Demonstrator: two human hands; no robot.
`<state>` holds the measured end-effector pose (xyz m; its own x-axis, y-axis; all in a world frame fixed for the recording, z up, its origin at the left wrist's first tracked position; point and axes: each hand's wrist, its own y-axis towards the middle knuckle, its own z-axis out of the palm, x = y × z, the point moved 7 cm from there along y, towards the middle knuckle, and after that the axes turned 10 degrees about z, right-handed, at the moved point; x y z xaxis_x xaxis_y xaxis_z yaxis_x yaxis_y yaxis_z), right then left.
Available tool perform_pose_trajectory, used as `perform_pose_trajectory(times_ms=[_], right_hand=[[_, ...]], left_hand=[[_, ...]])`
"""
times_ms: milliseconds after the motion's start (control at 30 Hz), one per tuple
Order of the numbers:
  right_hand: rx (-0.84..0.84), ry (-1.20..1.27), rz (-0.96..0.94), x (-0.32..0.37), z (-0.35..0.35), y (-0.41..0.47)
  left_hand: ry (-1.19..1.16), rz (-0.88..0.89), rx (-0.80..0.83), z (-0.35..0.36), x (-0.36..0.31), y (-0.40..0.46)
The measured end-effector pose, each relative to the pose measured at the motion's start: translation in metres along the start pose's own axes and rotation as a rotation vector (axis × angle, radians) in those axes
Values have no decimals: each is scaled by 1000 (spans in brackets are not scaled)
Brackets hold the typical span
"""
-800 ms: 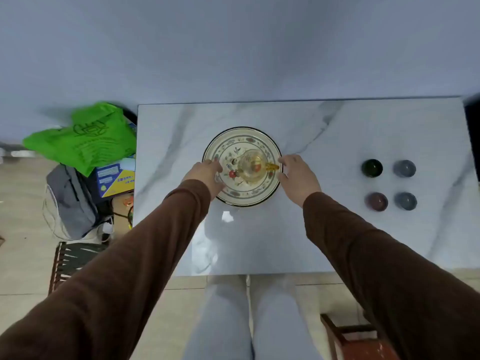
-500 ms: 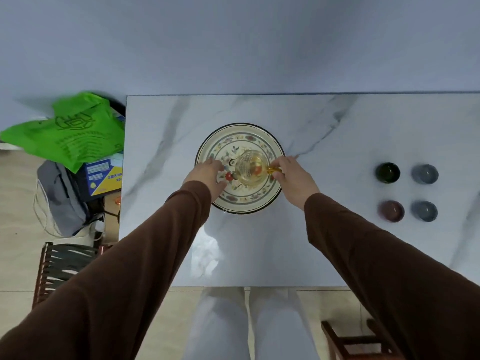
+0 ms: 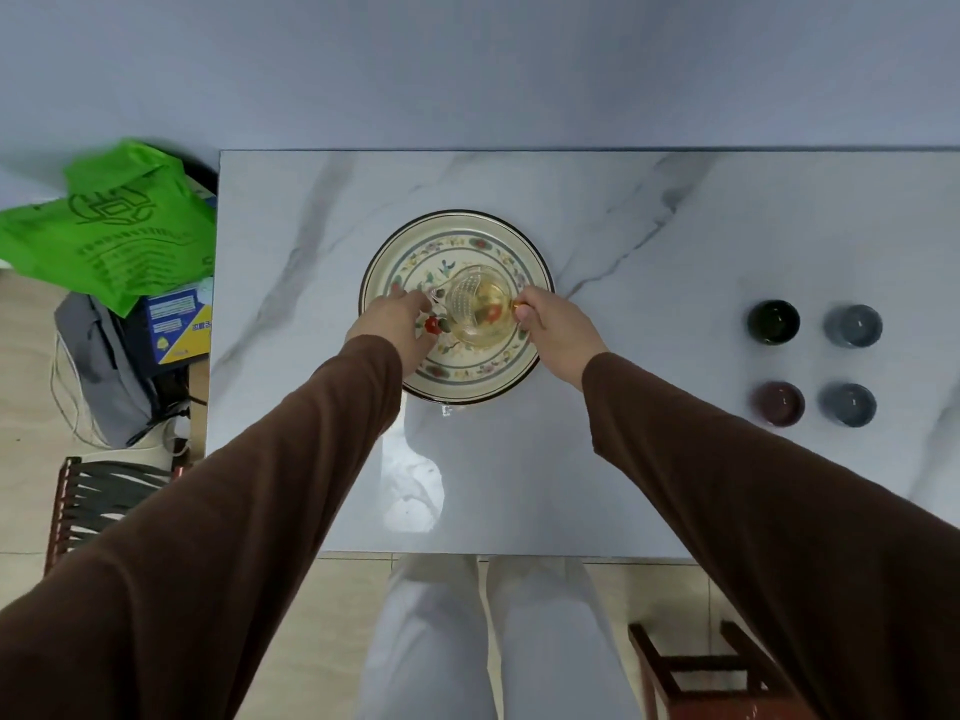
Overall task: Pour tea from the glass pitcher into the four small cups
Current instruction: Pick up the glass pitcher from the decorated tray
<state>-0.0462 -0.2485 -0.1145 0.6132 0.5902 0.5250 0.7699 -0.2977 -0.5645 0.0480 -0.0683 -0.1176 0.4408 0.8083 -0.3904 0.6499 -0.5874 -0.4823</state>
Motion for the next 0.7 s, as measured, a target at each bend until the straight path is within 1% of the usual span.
perform_pose_trajectory(times_ms=[133,267,500,700], right_hand=[[-33,100,-9,-1,-12,-19],[-93,134,16,-13,-28,-45],[-215,206,100,-59,-53,-104],[-240,256,169,-109,-80,-147]], left_hand=[[11,3,-16,-4,-14,-11],[22,59,-35,-8,-36,-23],[30,164,-50,-1,-91,-45],[34,226,-30,16,-150,-56]])
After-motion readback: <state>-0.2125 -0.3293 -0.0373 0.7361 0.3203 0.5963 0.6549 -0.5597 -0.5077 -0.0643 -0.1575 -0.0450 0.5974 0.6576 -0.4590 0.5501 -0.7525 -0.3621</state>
